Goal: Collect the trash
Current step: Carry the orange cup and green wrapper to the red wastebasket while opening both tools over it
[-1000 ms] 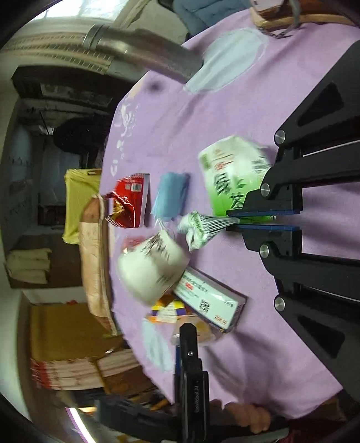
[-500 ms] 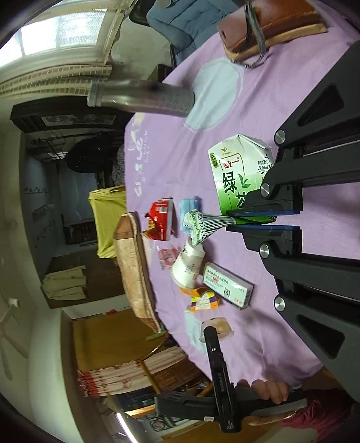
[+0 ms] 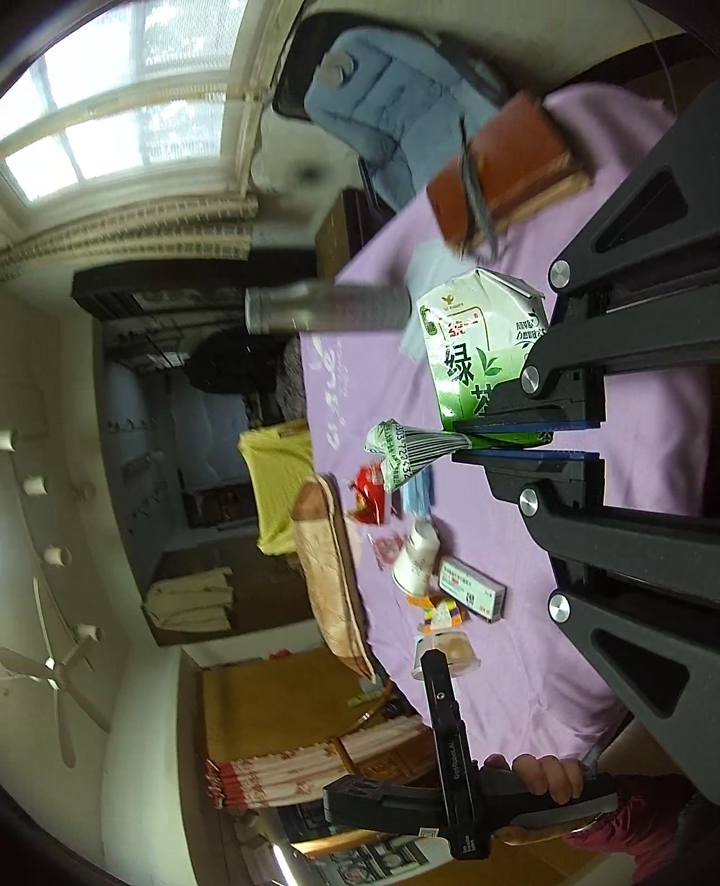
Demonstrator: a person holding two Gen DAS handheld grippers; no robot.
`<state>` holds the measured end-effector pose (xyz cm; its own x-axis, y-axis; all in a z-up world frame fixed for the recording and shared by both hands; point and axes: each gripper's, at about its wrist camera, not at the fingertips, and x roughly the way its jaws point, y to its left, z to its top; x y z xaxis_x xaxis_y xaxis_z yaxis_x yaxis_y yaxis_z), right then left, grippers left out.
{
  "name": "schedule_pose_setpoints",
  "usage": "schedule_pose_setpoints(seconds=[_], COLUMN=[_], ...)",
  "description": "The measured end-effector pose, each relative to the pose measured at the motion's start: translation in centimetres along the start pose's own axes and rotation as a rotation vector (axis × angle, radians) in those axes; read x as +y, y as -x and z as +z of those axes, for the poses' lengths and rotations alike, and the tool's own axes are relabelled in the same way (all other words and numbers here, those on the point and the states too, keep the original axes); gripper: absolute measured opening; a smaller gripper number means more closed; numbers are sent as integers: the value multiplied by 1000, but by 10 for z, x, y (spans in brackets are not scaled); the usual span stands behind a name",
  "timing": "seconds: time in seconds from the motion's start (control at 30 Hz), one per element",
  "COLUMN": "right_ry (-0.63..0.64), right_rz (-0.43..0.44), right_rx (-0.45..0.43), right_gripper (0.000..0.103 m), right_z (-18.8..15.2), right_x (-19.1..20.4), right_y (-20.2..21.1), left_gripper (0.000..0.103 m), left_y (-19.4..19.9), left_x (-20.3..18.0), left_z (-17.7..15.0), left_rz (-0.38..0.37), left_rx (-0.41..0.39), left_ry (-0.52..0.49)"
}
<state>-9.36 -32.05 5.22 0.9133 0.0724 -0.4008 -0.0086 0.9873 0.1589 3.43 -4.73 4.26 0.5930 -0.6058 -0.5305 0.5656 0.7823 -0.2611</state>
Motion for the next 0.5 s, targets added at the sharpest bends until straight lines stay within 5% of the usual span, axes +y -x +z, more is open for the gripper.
schedule_pose_setpoints(seconds=[0.27,0.5], right_ry=[-70,-181], right_rz=[-136,-254], right_rx=[-30,43], right_gripper=[5,5], right_z=[-25,-75], right_x=[-53,-111], right_y=[73,115], left_gripper=[56,56], left_y=[-5,-25], left_x=[-59,-114], left_z=[0,-8], left_rz=[-65,-132], left_rx=[12,64], left_ry=[-96,-187])
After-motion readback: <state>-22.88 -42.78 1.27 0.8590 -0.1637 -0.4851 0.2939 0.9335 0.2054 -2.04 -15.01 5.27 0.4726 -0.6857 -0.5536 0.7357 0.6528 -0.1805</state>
